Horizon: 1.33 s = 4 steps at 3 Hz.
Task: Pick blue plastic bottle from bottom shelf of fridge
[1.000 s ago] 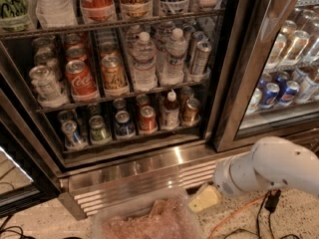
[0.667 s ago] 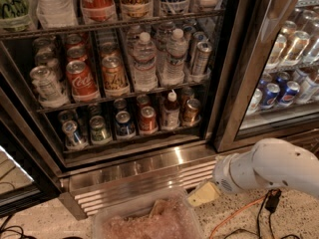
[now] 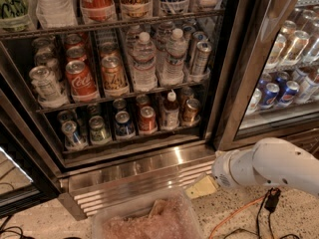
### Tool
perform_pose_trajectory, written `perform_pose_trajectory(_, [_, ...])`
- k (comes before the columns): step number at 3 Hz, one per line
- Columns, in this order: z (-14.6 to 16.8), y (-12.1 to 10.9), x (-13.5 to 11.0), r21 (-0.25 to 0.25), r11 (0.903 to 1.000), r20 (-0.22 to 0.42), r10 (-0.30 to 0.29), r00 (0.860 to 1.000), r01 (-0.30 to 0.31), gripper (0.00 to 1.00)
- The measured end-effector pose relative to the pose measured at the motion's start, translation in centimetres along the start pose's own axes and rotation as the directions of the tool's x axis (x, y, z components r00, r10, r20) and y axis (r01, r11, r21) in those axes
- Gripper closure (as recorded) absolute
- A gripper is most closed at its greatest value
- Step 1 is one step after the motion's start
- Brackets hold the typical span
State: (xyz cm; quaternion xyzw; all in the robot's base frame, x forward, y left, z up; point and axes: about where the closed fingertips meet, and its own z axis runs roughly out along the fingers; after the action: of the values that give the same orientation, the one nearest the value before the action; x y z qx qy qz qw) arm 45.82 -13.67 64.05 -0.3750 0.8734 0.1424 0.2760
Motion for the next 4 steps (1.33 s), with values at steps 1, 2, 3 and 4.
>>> perform_pose_trajectory(1, [1.1, -1.1, -1.9, 0.052, 0.9973, 0.107, 0.046, 0.993, -0.051, 0.0])
perform_pose_trajectory(2, [3.2, -2.1, -3.9, 0.101, 0.9899, 0.226, 0.075, 0.971, -0.1, 0.0])
perform_pose_trajectory(3, [4.3, -4.0, -6.2, 0.175, 0.9751, 0.301, 0.079, 0.95, -0.137, 0.0])
perform_pose_trajectory(4, [4.3, -4.4, -7.4, 0.196, 0.9716, 0.327, 0.062, 0.943, -0.132, 0.0])
